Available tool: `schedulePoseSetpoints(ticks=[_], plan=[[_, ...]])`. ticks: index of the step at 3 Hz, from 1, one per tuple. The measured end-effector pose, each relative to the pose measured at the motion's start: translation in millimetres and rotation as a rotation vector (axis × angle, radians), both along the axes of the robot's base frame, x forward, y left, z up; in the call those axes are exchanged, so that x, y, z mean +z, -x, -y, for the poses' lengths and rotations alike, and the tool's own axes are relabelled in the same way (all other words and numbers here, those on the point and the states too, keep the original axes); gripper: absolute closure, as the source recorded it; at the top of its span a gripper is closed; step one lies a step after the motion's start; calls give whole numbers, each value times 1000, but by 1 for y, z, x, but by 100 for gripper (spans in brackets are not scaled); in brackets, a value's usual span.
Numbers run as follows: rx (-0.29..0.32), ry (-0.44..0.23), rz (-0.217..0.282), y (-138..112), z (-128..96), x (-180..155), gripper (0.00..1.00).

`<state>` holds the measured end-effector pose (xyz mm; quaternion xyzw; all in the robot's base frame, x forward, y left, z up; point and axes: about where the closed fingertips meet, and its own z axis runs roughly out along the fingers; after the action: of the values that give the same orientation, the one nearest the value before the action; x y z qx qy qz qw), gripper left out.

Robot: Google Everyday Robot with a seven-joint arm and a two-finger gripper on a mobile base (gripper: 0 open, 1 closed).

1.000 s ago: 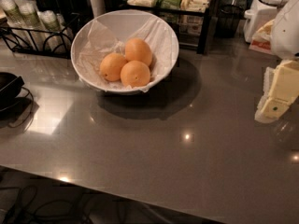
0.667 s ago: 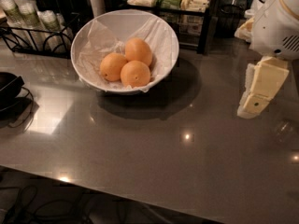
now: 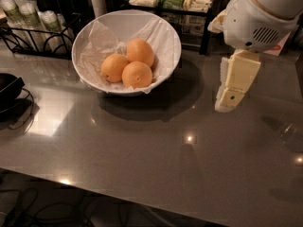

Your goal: Pick orange from white bowl

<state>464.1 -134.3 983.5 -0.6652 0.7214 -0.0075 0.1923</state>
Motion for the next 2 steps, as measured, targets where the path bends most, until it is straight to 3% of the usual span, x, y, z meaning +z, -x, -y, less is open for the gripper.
schedulePoseSetpoints(ticks=[1, 2], plan=[[47, -24, 10, -12, -22, 1, 0], [107, -53, 18, -31, -59, 2, 0]])
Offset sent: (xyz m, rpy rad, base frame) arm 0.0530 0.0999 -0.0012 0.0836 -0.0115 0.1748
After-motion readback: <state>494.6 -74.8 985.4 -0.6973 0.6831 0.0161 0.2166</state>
